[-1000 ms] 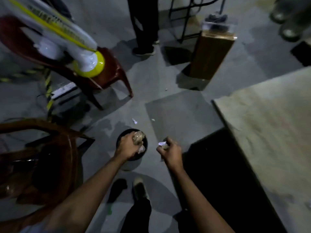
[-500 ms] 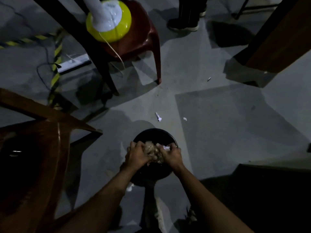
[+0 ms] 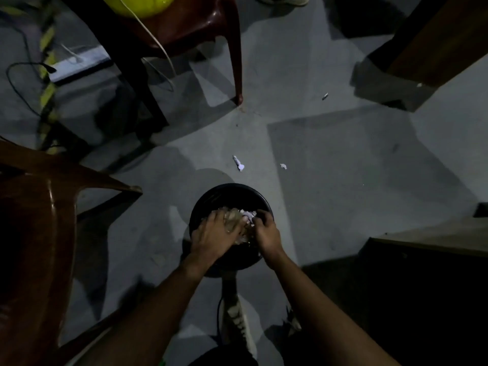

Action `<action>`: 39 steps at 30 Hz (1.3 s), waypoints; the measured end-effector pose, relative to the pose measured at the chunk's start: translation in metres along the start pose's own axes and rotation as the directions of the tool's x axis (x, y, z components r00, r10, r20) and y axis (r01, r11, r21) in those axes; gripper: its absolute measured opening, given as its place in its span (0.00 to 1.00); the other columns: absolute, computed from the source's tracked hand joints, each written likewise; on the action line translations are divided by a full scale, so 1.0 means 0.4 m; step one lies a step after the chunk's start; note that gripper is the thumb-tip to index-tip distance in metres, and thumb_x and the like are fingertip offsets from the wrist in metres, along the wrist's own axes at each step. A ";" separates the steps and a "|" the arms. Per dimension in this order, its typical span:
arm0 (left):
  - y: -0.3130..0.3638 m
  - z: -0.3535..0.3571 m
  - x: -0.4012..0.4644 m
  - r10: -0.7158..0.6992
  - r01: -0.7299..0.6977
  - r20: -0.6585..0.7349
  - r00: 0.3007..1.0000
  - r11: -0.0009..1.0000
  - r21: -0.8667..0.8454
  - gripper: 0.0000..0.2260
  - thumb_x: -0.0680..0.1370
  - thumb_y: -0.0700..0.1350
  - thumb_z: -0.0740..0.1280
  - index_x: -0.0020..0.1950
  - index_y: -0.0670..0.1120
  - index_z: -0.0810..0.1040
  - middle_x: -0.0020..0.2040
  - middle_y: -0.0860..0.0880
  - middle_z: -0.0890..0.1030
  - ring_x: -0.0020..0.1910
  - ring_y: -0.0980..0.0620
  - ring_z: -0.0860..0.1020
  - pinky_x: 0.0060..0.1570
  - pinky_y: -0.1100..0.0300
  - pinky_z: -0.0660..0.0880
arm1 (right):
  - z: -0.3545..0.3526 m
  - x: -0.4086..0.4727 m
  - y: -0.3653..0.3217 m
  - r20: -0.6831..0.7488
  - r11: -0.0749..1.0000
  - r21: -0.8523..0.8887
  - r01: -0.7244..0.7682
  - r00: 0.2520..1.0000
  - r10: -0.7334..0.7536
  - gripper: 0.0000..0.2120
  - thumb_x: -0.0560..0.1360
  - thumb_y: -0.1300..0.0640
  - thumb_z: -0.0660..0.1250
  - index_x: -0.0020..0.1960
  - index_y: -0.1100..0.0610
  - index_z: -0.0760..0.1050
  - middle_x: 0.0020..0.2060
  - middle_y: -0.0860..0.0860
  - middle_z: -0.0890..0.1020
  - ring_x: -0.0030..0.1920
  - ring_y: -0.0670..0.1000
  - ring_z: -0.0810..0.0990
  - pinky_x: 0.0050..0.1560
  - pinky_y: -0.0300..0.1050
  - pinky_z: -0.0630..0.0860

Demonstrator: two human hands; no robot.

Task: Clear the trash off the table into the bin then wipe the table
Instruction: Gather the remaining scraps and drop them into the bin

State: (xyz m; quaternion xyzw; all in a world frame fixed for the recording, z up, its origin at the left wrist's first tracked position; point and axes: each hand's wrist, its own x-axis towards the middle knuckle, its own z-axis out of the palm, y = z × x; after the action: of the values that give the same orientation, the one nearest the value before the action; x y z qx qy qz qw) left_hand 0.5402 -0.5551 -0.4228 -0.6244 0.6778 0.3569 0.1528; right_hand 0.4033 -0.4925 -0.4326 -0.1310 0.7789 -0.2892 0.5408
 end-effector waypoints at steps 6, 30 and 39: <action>-0.006 -0.003 0.027 -0.028 0.036 -0.057 0.998 0.990 0.134 0.39 0.75 0.78 0.64 0.73 0.49 0.75 0.70 0.42 0.81 0.70 0.38 0.78 0.64 0.47 0.77 | 0.012 0.084 0.065 0.073 0.930 0.324 -0.176 0.984 0.161 0.20 0.76 0.35 0.60 0.55 0.44 0.85 0.55 0.53 0.88 0.61 0.59 0.85 0.69 0.60 0.79; -0.050 0.001 0.036 0.024 -0.109 -0.275 0.961 0.949 -0.295 0.14 0.75 0.33 0.77 0.51 0.51 0.82 0.53 0.46 0.82 0.48 0.46 0.82 0.52 0.54 0.78 | -0.090 -0.126 -0.028 -0.016 0.988 0.131 -0.080 0.996 0.083 0.14 0.87 0.54 0.58 0.63 0.50 0.82 0.52 0.46 0.86 0.58 0.52 0.83 0.64 0.47 0.77; -0.041 -0.098 -0.084 0.129 -0.176 -0.222 0.967 0.962 -0.208 0.10 0.81 0.41 0.71 0.61 0.51 0.82 0.58 0.47 0.85 0.59 0.44 0.83 0.59 0.51 0.79 | -0.165 -0.249 -0.073 -0.029 0.989 -0.112 0.098 0.994 -0.102 0.18 0.87 0.47 0.61 0.73 0.53 0.76 0.66 0.56 0.83 0.68 0.56 0.80 0.62 0.43 0.73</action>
State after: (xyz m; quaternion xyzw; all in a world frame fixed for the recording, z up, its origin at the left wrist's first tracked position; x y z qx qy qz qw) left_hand 0.5709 -0.5563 -0.3784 -0.6169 0.6913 0.3758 -0.0184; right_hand 0.3774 -0.4439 -0.3227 -0.1945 0.7955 -0.2747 0.5039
